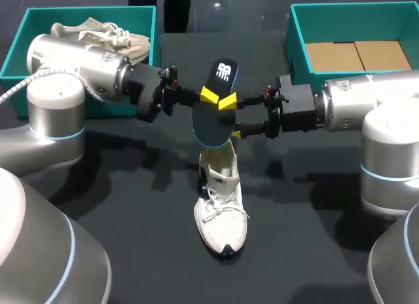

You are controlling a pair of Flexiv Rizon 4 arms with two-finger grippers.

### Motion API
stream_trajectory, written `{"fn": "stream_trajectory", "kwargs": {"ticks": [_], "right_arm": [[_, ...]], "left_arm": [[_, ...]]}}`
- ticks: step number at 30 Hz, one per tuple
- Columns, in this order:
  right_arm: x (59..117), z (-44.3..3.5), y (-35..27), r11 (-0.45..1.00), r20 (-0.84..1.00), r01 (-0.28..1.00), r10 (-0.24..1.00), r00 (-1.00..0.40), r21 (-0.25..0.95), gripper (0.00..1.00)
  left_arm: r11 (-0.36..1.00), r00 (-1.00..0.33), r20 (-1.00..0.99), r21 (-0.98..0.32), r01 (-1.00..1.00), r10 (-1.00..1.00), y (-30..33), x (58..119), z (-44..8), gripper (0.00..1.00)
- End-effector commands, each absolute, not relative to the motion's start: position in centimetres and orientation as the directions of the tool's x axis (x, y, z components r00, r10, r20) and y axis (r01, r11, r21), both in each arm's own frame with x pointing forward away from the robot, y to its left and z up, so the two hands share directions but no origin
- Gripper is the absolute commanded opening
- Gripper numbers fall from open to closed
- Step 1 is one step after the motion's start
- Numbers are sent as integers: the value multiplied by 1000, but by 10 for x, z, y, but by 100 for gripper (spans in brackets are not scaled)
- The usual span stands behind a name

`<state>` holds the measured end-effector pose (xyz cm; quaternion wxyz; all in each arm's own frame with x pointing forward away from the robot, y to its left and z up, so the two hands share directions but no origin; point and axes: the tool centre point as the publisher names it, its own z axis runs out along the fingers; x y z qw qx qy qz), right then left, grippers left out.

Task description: Take the shoe out of the shoebox, open the shoe tongue, remove and reinsert the insole, then place the shoe into the shoebox

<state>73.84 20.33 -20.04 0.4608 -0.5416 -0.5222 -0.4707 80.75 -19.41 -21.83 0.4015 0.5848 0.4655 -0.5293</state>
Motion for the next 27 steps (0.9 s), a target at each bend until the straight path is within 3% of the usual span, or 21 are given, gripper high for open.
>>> {"fn": "stream_trajectory", "kwargs": {"ticks": [1, 3, 8, 20, 27], "right_arm": [[729, -199, 210, -63, 990, 998, 141, 2, 7, 60], [729, -200, 211, -70, 990, 997, 141, -2, 12, 62], [730, -202, 214, -78, 991, 997, 133, -12, 23, 49], [737, -206, 220, -76, 994, 997, 110, -15, 23, 44], [740, -207, 220, -76, 994, 997, 106, -9, 17, 27]], "left_arm": [[-228, -1, -993, -28, 973, 117, -198, 804, -219, 0], [-223, -9, -993, -35, 974, 116, -198, 804, -219, 0], [-215, -18, -995, -39, 976, 103, -200, 802, -219, 0], [-254, -4, -997, -23, 967, 76, -206, 795, -218, 0], [-243, 0, -998, -16, 970, 65, -207, 798, -218, 0]]}}
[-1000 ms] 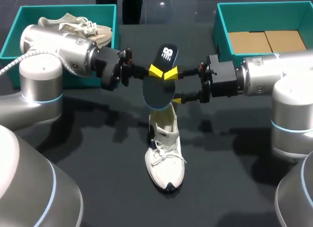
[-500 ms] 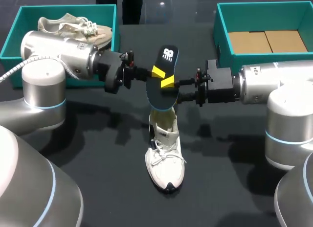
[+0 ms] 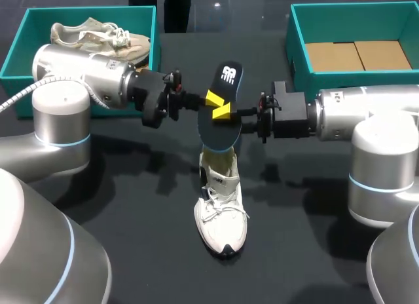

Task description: Take the shoe out of the shoebox, open the shoe tongue, remove and reinsert the insole, then place the shoe into the shoebox

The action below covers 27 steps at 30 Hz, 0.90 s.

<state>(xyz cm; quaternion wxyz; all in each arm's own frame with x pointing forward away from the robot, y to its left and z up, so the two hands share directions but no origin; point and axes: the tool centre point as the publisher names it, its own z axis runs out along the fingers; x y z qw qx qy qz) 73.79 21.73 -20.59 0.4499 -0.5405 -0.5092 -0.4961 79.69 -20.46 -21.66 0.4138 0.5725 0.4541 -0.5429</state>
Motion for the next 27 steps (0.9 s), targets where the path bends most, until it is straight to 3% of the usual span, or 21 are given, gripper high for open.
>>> {"fn": "stream_trajectory", "kwargs": {"ticks": [1, 7, 13, 15, 23, 24, 25, 27], "right_arm": [[740, -207, 220, -77, 994, 997, 105, -8, 16, 25], [741, -208, 219, -92, 996, 996, 92, -2, 10, 26], [743, -209, 217, -100, 997, 995, 81, 3, 5, 13], [744, -209, 217, -100, 997, 995, 78, 5, 3, 0], [746, -209, 217, -103, 997, 995, 80, 4, 4, 0], [746, -208, 216, -103, 997, 995, 81, 4, 5, 0], [746, -208, 216, -105, 997, 994, 83, 2, 7, 0], [746, -207, 215, -106, 996, 994, 87, -3, 12, 0]], "left_arm": [[-245, 1, -998, -15, 969, 64, -207, 798, -218, 0], [-251, 3, -998, -11, 968, 58, -208, 798, -219, 0], [-250, 5, -999, -8, 968, 52, -207, 799, -220, 0], [-249, 5, -999, -8, 969, 51, -207, 800, -220, 0], [-260, -5, -999, -17, 965, 46, -205, 797, -219, 0], [-261, -13, -999, -24, 965, 46, -203, 797, -217, 28], [-254, -25, -998, -38, 967, 54, -201, 796, -215, 100], [-236, -23, -997, -40, 971, 72, -192, 793, -210, 100]]}}
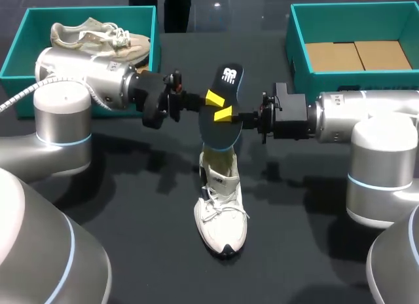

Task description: Take the shoe out of the shoebox, open the shoe tongue, remove and reinsert the insole, then place the shoe into the shoebox

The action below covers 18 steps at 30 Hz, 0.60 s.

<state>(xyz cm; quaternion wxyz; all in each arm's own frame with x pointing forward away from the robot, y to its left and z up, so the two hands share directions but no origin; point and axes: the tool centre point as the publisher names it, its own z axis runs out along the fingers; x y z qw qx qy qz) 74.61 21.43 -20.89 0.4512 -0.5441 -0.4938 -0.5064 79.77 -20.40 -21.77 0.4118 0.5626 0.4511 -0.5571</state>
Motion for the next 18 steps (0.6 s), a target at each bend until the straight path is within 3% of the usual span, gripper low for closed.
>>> {"fn": "stream_trajectory", "kwargs": {"ticks": [1, 7, 18], "right_arm": [[746, -207, 214, -107, 996, 994, 88, -7, 16, 0], [750, -206, 208, -100, 996, 994, 89, -26, 35, 0], [752, -206, 208, -89, 996, 996, 87, -19, 27, 0]], "left_arm": [[-221, -30, -996, -49, 974, 89, -186, 791, -209, 100], [-88, -144, -969, -164, 983, 200, -142, 786, -201, 100], [-88, -144, -969, -164, 983, 200, -142, 786, -201, 100]]}}
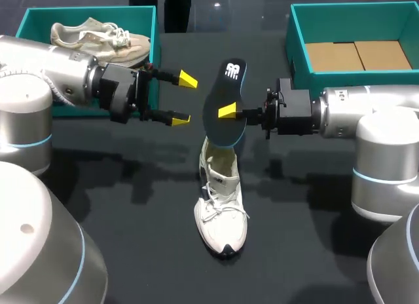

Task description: Take the shoe out of the shoebox, open the shoe tongue, remove and reinsert the insole, then place the shoe into the shoebox

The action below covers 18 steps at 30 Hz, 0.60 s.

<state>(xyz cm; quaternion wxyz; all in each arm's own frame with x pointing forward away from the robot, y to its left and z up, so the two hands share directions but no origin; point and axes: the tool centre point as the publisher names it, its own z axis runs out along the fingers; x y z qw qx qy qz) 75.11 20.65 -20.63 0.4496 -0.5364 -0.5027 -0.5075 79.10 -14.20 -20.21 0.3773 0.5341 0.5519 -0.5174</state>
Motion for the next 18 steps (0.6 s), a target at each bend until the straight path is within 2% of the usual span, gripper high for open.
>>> {"fn": "stream_trajectory", "kwargs": {"ticks": [1, 4, 9, 10, 11, 18], "right_arm": [[752, -206, 208, -89, 996, 996, 87, -19, 27, 0], [758, -208, 207, -107, 994, 991, 88, -65, 74, 0], [774, -207, 204, -131, 987, 979, 63, -150, 157, 0], [778, -206, 205, -129, 983, 976, 85, -165, 176, 0], [782, -207, 207, -126, 981, 977, 109, -161, 175, 0], [782, -207, 207, -126, 981, 977, 109, -161, 175, 0]], "left_arm": [[-88, -144, -969, -164, 983, 200, -142, 786, -201, 100], [-9, -297, -928, -307, 952, 227, -140, 789, -199, 100], [121, -536, -808, -523, 844, 243, -103, 795, -192, 100], [163, -534, -806, -508, 846, 255, -95, 792, -191, 100], [230, -492, -829, -441, 867, 267, -87, 787, -190, 100], [230, -492, -829, -441, 867, 267, -87, 787, -190, 100]]}}
